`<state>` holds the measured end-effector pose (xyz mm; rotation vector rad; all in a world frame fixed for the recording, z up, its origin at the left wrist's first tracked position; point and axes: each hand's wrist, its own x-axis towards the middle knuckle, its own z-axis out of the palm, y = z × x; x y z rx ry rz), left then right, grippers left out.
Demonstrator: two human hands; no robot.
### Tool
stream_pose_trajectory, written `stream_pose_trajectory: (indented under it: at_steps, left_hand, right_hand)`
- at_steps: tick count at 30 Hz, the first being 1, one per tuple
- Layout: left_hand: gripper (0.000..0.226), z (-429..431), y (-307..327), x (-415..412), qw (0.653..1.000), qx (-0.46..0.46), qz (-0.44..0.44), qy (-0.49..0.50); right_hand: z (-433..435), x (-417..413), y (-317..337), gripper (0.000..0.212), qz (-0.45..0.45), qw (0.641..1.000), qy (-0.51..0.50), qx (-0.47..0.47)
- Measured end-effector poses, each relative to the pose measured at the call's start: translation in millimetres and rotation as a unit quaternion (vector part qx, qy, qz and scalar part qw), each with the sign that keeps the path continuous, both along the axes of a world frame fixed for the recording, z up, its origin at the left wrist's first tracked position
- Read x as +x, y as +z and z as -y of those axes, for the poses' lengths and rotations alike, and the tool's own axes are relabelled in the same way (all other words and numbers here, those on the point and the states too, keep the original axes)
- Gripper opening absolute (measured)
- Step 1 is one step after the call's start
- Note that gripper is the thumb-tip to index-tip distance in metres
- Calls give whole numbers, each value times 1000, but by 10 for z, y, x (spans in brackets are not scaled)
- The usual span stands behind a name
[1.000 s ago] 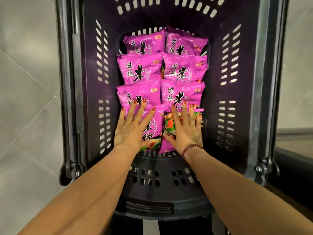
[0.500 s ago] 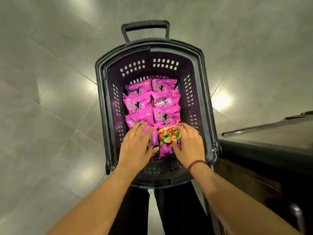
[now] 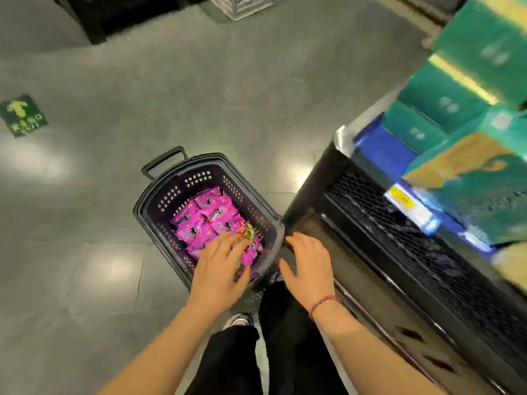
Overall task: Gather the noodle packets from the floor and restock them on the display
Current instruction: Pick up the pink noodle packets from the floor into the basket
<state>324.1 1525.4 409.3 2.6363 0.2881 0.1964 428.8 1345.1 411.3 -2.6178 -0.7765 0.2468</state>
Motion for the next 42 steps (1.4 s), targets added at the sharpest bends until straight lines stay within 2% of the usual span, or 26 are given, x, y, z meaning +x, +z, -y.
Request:
stream_pose_trajectory:
  at_steps: [4, 10, 16, 25, 27, 30, 32, 35, 42]
  left_hand:
    - [48, 508, 218, 23, 987, 15, 28, -161]
    - [51, 1515, 434, 219, 923, 69, -3, -377]
    - [52, 3123, 642, 208, 854, 81, 1, -513]
    - [55, 5963, 800, -291, 742, 95, 24, -663]
    - [55, 6485, 870, -400, 711, 93, 34, -696]
    - [54, 7198, 1014, -577, 667, 84, 62, -737]
    - [51, 7655, 1109, -696, 637, 80, 80, -763]
    - [52, 8338, 1149, -835, 600, 76, 101, -790]
    - [52, 9876, 1174, -1083, 522, 4, 128, -843]
  right_hand:
    - [696, -402, 261, 44, 37, 992, -124, -8]
    - [1855, -1003, 393, 43, 53, 952, -302, -13]
    - [3292, -1815, 575, 44, 15, 884, -468, -1]
    - [5564, -3157, 821, 54, -22, 785, -619, -26]
    - [5956, -3445, 852, 54, -37, 753, -656, -35]
    - [6441, -3852, 896, 50, 0, 692, -721, -36]
    - [6728, -4086, 960, 51, -6, 653, -756, -39]
    - [7141, -4373, 1037, 54, -5, 607, -794, -41]
    - [8176, -4713, 1218, 52, 26, 515, -855, -48]
